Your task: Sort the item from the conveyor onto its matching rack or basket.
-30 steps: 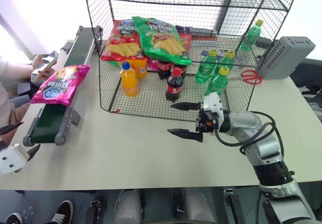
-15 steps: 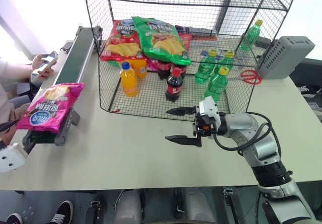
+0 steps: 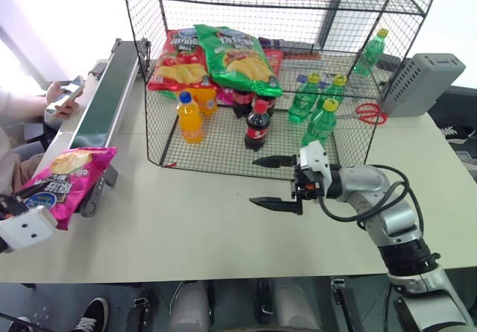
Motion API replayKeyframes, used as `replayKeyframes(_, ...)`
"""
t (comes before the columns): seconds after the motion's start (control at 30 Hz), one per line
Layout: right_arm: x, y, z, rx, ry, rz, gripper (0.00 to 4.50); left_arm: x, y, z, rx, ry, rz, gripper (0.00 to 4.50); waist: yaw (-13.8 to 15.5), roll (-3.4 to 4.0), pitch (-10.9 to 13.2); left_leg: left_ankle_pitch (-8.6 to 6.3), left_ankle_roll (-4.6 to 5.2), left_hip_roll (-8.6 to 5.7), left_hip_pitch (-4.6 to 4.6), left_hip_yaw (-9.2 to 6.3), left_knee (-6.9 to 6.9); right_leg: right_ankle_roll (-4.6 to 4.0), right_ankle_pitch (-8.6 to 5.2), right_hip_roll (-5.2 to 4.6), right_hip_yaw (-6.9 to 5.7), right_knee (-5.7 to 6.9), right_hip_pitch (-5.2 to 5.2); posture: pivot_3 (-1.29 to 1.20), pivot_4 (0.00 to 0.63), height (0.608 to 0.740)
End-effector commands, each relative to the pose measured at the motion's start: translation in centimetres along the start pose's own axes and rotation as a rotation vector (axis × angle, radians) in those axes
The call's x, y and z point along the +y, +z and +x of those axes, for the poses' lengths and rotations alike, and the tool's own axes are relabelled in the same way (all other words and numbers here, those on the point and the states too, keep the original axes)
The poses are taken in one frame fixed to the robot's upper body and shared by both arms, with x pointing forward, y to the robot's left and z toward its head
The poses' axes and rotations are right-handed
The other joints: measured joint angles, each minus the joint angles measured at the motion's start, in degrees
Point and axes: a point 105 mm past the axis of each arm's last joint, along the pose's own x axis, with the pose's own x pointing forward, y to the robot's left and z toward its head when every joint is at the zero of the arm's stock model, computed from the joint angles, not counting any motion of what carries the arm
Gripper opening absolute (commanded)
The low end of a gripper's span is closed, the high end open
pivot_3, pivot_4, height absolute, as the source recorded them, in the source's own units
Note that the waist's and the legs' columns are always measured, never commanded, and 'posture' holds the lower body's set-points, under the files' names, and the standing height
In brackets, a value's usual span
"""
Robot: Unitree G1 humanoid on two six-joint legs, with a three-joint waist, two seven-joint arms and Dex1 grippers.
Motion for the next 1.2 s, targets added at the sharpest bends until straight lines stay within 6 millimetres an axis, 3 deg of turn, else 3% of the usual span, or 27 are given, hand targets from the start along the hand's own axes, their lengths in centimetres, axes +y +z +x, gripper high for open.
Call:
replayKeyframes(0.03, -0.8, 1.2, -0.5, -0.022, -0.036, -0.065, 4.5, 1.6, 1.1, 0.2, -0.049, 0.047, -0.033, 0.49, 0.0, 0.0, 0.0, 0.0, 0.0, 0.0, 0.0, 0.0, 0.0, 0.0, 0.0, 0.0, 0.0, 0.0, 0.0, 0.0, 0.15, 0.74)
replayKeyframes(0.07, -0.8, 1.2, -0.5, -0.024, -0.04, -0.066, 4.5, 1.9, 1.2, 0.2, -0.053, 0.056, -0.041, 0.02, 0.0, 0.0, 0.0, 0.0, 0.0, 0.0, 0.0, 0.0, 0.0, 0.0, 0.0, -0.01, 0.0, 0.0, 0.0, 0.0, 0.15, 0.74)
replayKeyframes(0.23, -1.1, 1.1, -0.4, -0.023, -0.05, -0.078, 4.5, 6.0, 2.6, 0.2, -0.139, 0.232, -0.222, 0.02, 0.1, -0.02, 0.0, 0.0, 0.0, 0.0, -0.01, 0.0, 0.01, 0.01, 0.0, -0.01, 0.0, 0.0, 0.01, 0.0, 0.15, 0.74)
replayKeyframes(0.37, -1.2, 1.4, -0.7, -0.041, -0.044, -0.055, 4.5, 7.8, 7.7, -0.4, -0.447, 0.174, -0.656, 0.02, -0.2, -0.04, 0.0, 0.0, 0.0, 0.0, -0.02, -0.02, 0.02, 0.02, 0.01, -0.03, 0.01, 0.0, 0.02, 0.0, 0.15, 0.74)
replayKeyframes(0.57, -1.1, 3.5, -1.9, -0.124, 0.015, 0.106, 4.5, 6.2, 14.9, -2.6, -0.756, -0.288, -1.179, 0.02, -1.3, 0.0, 0.0, 0.01, -0.01, 0.0, 0.05, -0.15, 0.02, 0.02, 0.01, -0.03, 0.04, 0.1, 0.07, 0.0, 0.15, 0.74)
replayKeyframes(0.67, 0.4, 4.6, -2.6, -0.153, 0.138, 0.297, 4.5, 5.5, 17.2, -3.3, -0.839, -0.446, -1.29, 0.02, -1.0, 0.02, 0.0, 0.01, -0.01, -0.01, 0.12, -0.18, 0.02, 0.0, 0.0, 0.02, 0.04, 0.13, 0.12, 0.0, 0.15, 0.74)
replayKeyframes(0.83, 1.2, 5.2, -2.3, -0.197, 0.193, 0.366, 4.5, 4.7, 21.1, -3.6, -1.035, -0.768, -1.518, 0.02, -0.8, 0.05, 0.0, 0.01, -0.01, -0.03, 0.25, -0.21, 0.02, -0.03, -0.02, 0.08, 0.06, 0.12, 0.26, 0.0, 0.15, 0.74)
replayKeyframes(1.1, 2.8, 7.7, -1.4, -0.252, 0.353, 0.421, 4.5, 4.8, 24.3, -1.9, -1.187, -1.001, -1.61, 0.02, -0.9, 0.03, 0.0, 0.01, 0.0, -0.1, 0.25, -0.21, 0.03, -0.01, -0.01, 0.1, 0.11, 0.11, 0.28, 0.0, 0.15, 0.74)
replayKeyframes(1.2, 3.2, 8.4, -0.9, -0.269, 0.394, 0.418, 4.5, 4.6, 24.5, -1.3, -1.178, -1.03, -1.594, 0.02, -0.9, 0.02, 0.0, 0.01, -0.01, -0.1, 0.24, -0.22, 0.03, -0.01, -0.01, 0.12, 0.12, 0.12, 0.28, 0.0, 0.15, 0.74)
